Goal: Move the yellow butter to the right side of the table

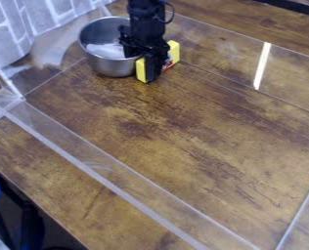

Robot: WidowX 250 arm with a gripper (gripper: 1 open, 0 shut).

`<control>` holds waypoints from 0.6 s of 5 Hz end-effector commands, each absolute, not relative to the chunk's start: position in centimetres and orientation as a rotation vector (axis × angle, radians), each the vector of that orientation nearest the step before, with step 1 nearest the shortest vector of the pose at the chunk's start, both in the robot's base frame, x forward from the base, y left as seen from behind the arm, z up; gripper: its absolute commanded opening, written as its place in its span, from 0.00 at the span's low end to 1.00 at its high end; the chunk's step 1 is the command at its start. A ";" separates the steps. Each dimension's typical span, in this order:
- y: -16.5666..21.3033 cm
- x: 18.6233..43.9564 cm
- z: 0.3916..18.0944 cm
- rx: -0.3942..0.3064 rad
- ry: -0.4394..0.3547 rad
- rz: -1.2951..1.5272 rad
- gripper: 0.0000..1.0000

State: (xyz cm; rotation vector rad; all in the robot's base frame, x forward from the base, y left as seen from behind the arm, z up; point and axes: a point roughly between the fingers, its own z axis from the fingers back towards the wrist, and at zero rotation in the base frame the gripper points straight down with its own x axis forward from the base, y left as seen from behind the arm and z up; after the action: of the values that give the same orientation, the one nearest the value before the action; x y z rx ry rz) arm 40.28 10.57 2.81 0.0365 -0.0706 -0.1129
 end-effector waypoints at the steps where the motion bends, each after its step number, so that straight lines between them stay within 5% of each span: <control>1: 11.2 40.4 2.8 0.043 -0.084 -0.098 0.00; 3: 11.2 40.4 2.5 0.046 -0.081 -0.099 0.00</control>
State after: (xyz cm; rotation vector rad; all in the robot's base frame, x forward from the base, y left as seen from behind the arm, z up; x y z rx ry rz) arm 40.26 10.67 2.63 0.0415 -0.0642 -0.1149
